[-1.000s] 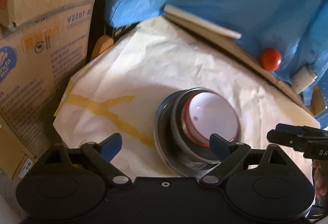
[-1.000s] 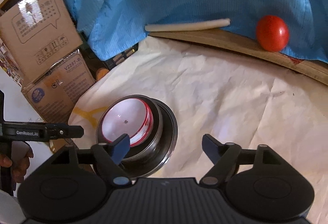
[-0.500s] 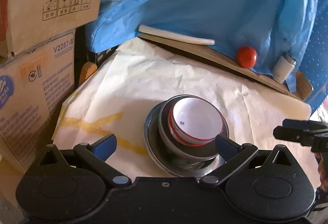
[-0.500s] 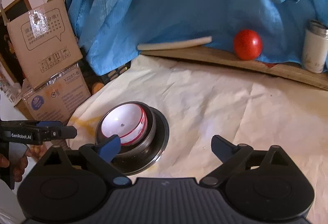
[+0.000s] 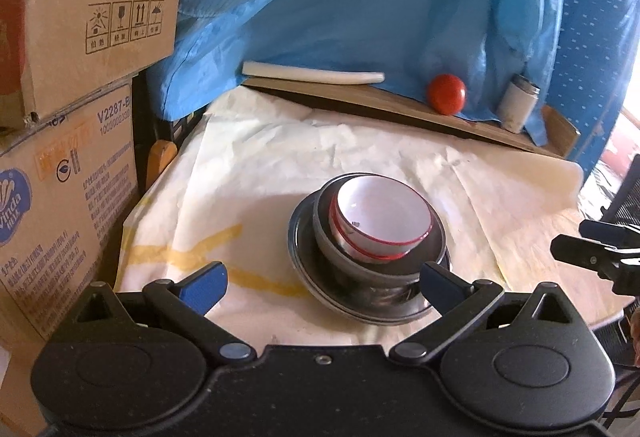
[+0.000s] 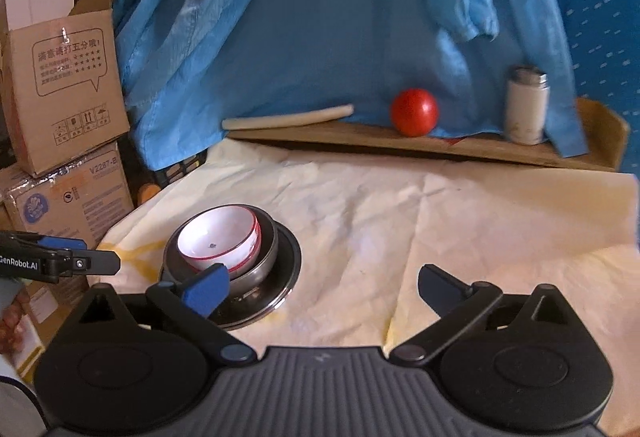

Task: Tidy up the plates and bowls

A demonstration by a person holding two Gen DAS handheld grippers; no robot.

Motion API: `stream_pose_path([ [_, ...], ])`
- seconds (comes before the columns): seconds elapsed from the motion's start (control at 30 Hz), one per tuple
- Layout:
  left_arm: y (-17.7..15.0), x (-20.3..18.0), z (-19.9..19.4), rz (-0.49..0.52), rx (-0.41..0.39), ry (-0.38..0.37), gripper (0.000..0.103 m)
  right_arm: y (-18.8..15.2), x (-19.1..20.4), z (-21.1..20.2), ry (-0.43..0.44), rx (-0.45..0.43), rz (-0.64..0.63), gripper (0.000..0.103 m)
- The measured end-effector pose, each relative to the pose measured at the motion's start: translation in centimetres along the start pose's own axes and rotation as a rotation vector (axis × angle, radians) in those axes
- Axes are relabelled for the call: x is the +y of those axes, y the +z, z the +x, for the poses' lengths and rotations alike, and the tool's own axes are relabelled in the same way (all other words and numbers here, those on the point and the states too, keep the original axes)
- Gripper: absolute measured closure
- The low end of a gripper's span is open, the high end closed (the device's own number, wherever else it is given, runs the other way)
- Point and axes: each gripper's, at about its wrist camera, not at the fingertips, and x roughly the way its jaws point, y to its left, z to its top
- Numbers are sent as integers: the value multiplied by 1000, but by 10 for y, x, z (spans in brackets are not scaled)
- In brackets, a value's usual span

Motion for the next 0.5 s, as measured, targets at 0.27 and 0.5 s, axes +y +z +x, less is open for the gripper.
stream_pose_path([
  [0.27, -12, 3, -9, 31, -5, -21, 1, -21, 8, -27, -80, -39, 47, 0],
  [0.5, -20, -3, -6, 93, 11, -35, 1, -34, 10, -35, -113, -57, 62, 0],
])
